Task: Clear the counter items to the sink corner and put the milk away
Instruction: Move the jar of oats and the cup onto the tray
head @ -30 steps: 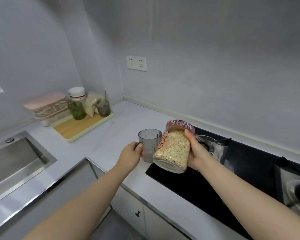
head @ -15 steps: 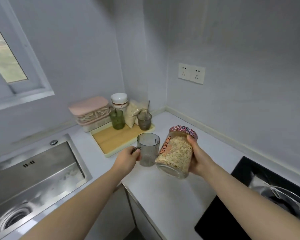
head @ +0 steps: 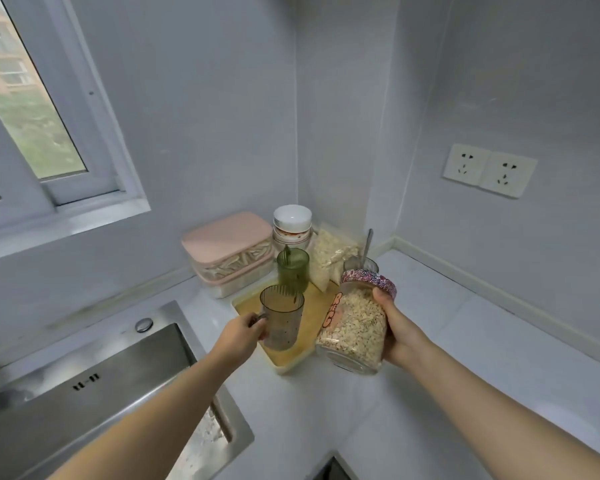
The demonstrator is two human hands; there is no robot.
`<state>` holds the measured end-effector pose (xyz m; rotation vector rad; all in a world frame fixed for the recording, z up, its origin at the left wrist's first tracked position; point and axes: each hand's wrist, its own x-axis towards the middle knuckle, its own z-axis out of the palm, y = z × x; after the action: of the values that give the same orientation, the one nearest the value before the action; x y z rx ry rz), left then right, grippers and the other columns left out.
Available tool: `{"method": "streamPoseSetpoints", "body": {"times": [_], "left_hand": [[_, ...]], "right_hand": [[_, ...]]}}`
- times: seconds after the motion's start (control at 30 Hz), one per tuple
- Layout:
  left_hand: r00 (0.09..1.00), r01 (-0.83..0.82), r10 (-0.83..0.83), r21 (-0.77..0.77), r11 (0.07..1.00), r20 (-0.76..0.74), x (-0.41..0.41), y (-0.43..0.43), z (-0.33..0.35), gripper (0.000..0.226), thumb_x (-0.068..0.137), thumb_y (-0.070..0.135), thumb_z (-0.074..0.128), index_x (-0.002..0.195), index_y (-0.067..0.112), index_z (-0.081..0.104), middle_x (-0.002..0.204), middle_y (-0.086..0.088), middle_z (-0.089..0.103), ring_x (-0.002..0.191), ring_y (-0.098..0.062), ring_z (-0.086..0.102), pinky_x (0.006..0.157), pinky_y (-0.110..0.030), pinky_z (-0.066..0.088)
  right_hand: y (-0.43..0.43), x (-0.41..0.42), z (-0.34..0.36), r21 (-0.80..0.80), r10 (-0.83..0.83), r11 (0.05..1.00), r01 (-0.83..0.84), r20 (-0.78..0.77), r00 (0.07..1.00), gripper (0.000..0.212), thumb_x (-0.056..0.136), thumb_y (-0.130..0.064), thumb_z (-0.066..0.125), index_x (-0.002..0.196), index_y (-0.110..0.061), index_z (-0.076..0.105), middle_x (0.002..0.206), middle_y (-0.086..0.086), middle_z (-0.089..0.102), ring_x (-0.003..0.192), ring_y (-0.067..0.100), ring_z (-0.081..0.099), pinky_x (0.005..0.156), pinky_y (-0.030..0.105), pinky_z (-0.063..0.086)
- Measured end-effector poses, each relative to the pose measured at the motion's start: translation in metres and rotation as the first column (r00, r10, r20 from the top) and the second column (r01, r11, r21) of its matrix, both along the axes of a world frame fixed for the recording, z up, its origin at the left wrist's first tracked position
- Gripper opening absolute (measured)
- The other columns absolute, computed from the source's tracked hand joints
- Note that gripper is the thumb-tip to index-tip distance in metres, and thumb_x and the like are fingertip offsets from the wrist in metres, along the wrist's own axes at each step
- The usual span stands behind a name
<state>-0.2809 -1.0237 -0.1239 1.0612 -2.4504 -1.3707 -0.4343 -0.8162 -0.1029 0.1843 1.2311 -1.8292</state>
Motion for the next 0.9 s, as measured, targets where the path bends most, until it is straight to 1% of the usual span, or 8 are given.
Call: {"method": "streamPoseSetpoints", "body": {"times": [0.1, 0.2, 0.3, 0.53, 0.6, 0.73, 0.83, 0.9], "left_hand": [[1.000, -0.023, 0.023, -0.013, 1.000, 0.007, -0.005, -0.044, -0.009, 0.022, 0.096, 0.019, 0.045, 0.079, 0.010, 0.056, 0.087, -0.009, 0.064, 0.071, -0.018, 0.050, 0.060, -0.027, 0.036], [0.999, -0.029, 0.029, 0.009, 1.000, 0.041, -0.015, -0.074, -0.022, 0.019, 0.096, 0.021, 0.045, 0.087, 0.008, 0.058, 0.080, -0.006, 0.058, 0.070, -0.017, 0.049, 0.057, -0.025, 0.034], [0.998, -0.028, 0.025, 0.056, 0.998, 0.056, -0.025, -0.091, -0.036, 0.019, 0.096, 0.021, 0.045, 0.096, 0.006, 0.057, 0.082, -0.007, 0.054, 0.078, -0.022, 0.051, 0.065, -0.031, 0.037], [0.995, 0.011, -0.016, 0.042, 0.999, 0.102, -0.046, -0.120, -0.049, 0.032, 0.099, 0.019, 0.041, 0.126, 0.007, 0.053, 0.115, -0.014, 0.061, 0.100, -0.028, 0.056, 0.081, -0.029, 0.038], [0.992, 0.013, -0.016, 0.028, 1.000, 0.125, -0.051, -0.128, -0.052, 0.030, 0.099, 0.020, 0.041, 0.123, 0.006, 0.054, 0.115, -0.016, 0.061, 0.104, -0.031, 0.056, 0.082, -0.030, 0.038], [0.994, 0.009, -0.007, -0.021, 1.000, 0.109, -0.063, -0.137, -0.052, 0.015, 0.098, 0.019, 0.042, 0.101, 0.012, 0.055, 0.094, -0.009, 0.060, 0.087, -0.025, 0.054, 0.075, -0.033, 0.040], [0.992, 0.029, -0.020, -0.070, 0.997, 0.127, -0.069, -0.142, -0.054, 0.015, 0.098, 0.020, 0.045, 0.091, 0.013, 0.056, 0.086, -0.006, 0.060, 0.081, -0.022, 0.053, 0.069, -0.031, 0.038], [0.990, 0.026, -0.006, -0.140, 0.990, 0.143, -0.071, -0.144, -0.054, 0.019, 0.096, 0.024, 0.047, 0.096, 0.011, 0.061, 0.088, -0.006, 0.064, 0.082, -0.023, 0.056, 0.067, -0.029, 0.037]], "right_hand": [[-0.036, -0.003, -0.007, -0.007, -0.047, 0.999, 0.047, -0.006, 0.999, 0.043, 0.081, -0.042, 0.063, 0.108, -0.009, 0.059, 0.106, 0.015, 0.068, 0.101, 0.029, 0.062, 0.094, 0.046, 0.045], [-0.061, -0.008, -0.016, -0.002, -0.074, 0.997, 0.074, -0.018, 0.997, 0.056, 0.071, -0.042, 0.067, 0.115, -0.009, 0.058, 0.114, 0.015, 0.066, 0.109, 0.029, 0.060, 0.100, 0.046, 0.043], [-0.076, -0.014, -0.022, 0.005, -0.101, 0.995, 0.101, -0.034, 0.994, 0.053, 0.075, -0.040, 0.064, 0.117, -0.009, 0.057, 0.116, 0.015, 0.065, 0.109, 0.028, 0.060, 0.093, 0.045, 0.046], [-0.099, -0.038, -0.024, 0.052, -0.099, 0.993, 0.106, -0.126, 0.987, 0.024, 0.091, -0.031, 0.054, 0.104, -0.011, 0.059, 0.102, 0.011, 0.068, 0.092, 0.024, 0.063, 0.070, 0.038, 0.048], [-0.104, -0.043, -0.027, 0.077, -0.088, 0.991, 0.105, -0.199, 0.976, 0.024, 0.090, -0.027, 0.056, 0.107, -0.011, 0.059, 0.102, 0.010, 0.068, 0.091, 0.022, 0.065, 0.068, 0.036, 0.050], [-0.116, -0.056, -0.037, 0.111, -0.081, 0.986, 0.128, -0.355, 0.931, 0.039, 0.084, -0.023, 0.065, 0.119, -0.009, 0.058, 0.113, 0.014, 0.067, 0.100, 0.027, 0.066, 0.076, 0.038, 0.054], [-0.127, -0.061, -0.047, 0.159, -0.027, 0.983, 0.096, -0.385, 0.922, 0.051, 0.075, -0.029, 0.070, 0.121, -0.010, 0.057, 0.112, 0.013, 0.068, 0.103, 0.029, 0.065, 0.084, 0.042, 0.053], [-0.132, -0.063, -0.051, 0.200, -0.003, 0.976, 0.088, -0.389, 0.921, 0.055, 0.071, -0.033, 0.074, 0.119, -0.011, 0.059, 0.110, 0.011, 0.069, 0.101, 0.028, 0.066, 0.085, 0.044, 0.053]]}}
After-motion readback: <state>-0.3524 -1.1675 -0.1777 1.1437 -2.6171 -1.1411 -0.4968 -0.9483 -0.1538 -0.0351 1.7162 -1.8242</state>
